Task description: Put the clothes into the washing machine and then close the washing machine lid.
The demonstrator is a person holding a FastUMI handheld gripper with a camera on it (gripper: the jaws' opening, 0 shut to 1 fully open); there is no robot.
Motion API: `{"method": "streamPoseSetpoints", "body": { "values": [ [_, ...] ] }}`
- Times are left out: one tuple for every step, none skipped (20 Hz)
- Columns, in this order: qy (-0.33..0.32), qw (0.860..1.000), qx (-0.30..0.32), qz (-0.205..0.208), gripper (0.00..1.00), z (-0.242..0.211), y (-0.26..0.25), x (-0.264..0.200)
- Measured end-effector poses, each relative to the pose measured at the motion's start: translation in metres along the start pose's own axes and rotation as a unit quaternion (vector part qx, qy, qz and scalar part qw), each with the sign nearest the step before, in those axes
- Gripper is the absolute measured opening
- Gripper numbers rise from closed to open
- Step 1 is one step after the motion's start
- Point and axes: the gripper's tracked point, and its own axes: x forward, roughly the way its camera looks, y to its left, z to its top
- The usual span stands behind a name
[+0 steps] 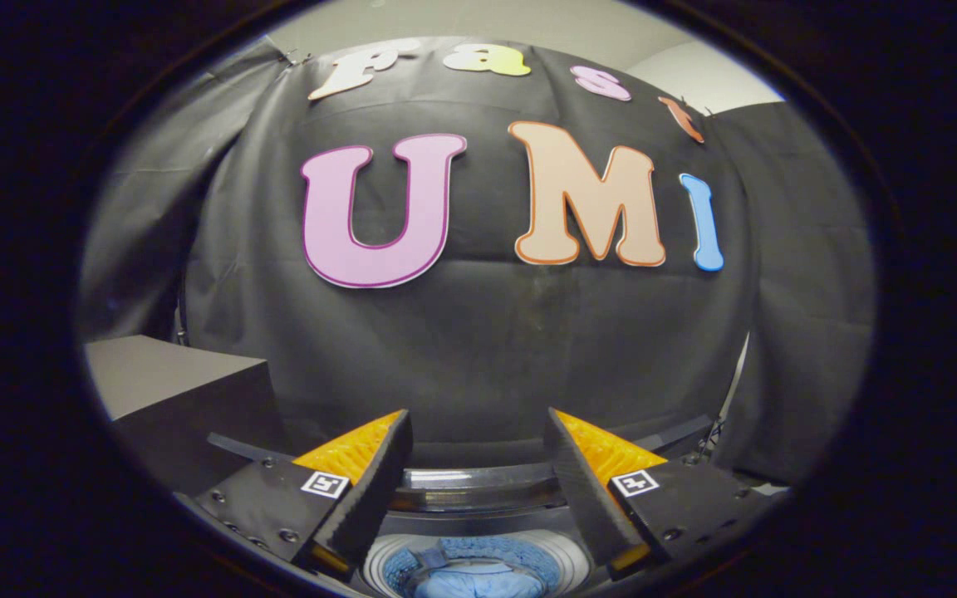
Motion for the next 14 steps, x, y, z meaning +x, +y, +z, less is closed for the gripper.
{"method": "streamPoseSetpoints", "body": {
  "values": [
    [0.001,1.0,0.002,-0.005,0.98,-0.001,-0.001,-0.003],
    [0.003,1.0,-0.001,-0.012,0.98,-0.005,-0.001,-0.006],
    [0.005,1.0,-0.007,-0.015,0.98,-0.007,-0.002,-0.008],
    [0.004,1.0,-0.007,-0.018,0.98,-0.009,-0.002,-0.011],
    [0.006,1.0,-0.007,-0.019,0.98,-0.011,-0.003,-0.013],
    [0.005,1.0,-0.011,-0.016,0.98,-0.013,-0.002,-0.016],
    [0.008,1.0,-0.009,-0.016,0.98,-0.016,-0.002,-0.018],
    [0.015,1.0,-0.007,-0.019,0.98,-0.024,-0.005,-0.019],
    [0.048,0.998,-0.012,-0.025,0.98,-0.043,-0.007,-0.017],
    [0.084,0.996,-0.02,-0.022,0.98,-0.062,-0.007,-0.022],
    [0.09,0.996,-0.021,-0.017,0.98,-0.075,-0.006,-0.024],
    [0.082,0.996,-0.023,-0.02,0.99,-0.076,-0.009,-0.027],
    [0.067,0.997,-0.021,-0.028,0.99,-0.069,-0.015,-0.031],
    [0.052,0.998,-0.015,-0.032,0.99,-0.064,-0.019,-0.033]
  ]
}}
